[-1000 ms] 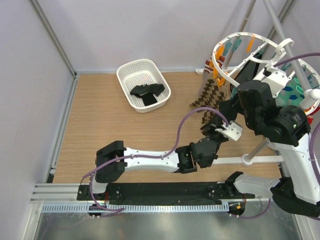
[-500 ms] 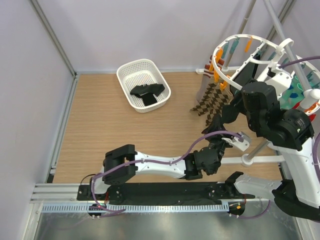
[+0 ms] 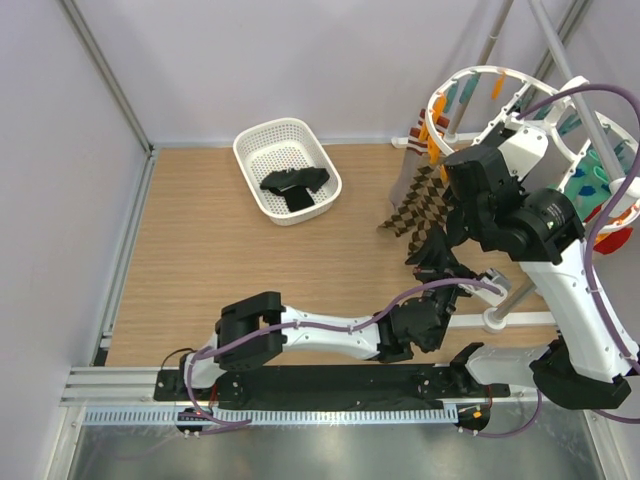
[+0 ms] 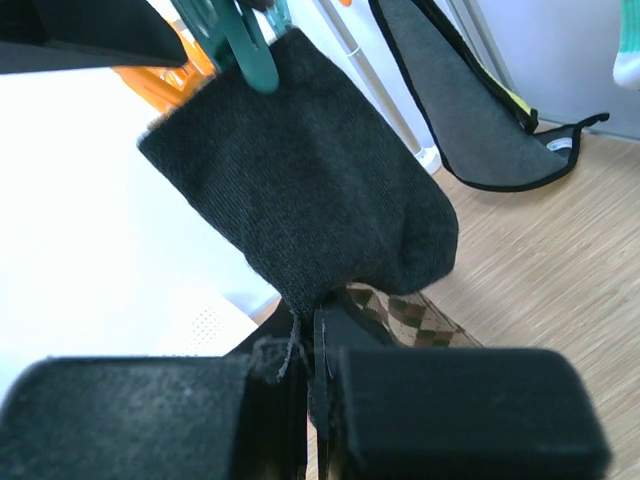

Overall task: Remove the socks clipped to the hanger
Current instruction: Remove the sock from the hanger.

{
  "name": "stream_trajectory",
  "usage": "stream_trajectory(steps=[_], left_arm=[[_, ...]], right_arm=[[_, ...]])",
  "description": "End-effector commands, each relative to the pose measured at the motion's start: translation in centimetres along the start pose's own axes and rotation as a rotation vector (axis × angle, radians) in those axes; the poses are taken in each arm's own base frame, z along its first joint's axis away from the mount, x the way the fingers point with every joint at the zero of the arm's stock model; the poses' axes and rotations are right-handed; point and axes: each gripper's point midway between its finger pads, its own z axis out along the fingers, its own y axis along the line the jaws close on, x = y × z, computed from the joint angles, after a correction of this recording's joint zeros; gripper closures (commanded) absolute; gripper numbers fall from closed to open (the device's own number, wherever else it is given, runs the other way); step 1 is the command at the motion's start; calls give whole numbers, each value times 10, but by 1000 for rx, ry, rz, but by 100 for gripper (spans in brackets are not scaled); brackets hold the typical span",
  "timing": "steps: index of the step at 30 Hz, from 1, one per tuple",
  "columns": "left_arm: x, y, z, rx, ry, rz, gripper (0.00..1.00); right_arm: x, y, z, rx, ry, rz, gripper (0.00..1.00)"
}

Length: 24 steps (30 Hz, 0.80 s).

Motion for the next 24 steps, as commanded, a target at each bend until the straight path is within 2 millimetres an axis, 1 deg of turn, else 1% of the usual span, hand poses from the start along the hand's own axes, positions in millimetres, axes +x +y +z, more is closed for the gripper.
stream_trajectory(steps=[1, 5, 10, 15, 19, 24], left_arm=[[-19, 11, -1, -48, -33, -45, 100], [-19, 9, -1, -48, -36, -44, 100], [-20, 7, -1, -46, -38, -42, 100], [-20, 5, -2, -45, -37, -40, 100], [-20, 4, -3, -45, -33, -34, 100], [-21, 4, -3, -47, -36, -38, 100]], right_arm=[[-18, -13, -4, 55, -60, 10, 49], [-19, -18, -3, 77, -78, 6, 49], [-26, -22, -3, 92, -117, 4, 50], [-21, -21, 0, 90, -115, -6, 52], [-14, -20, 5, 100, -103, -29, 51], [-15, -21, 5, 102, -116, -22, 52]])
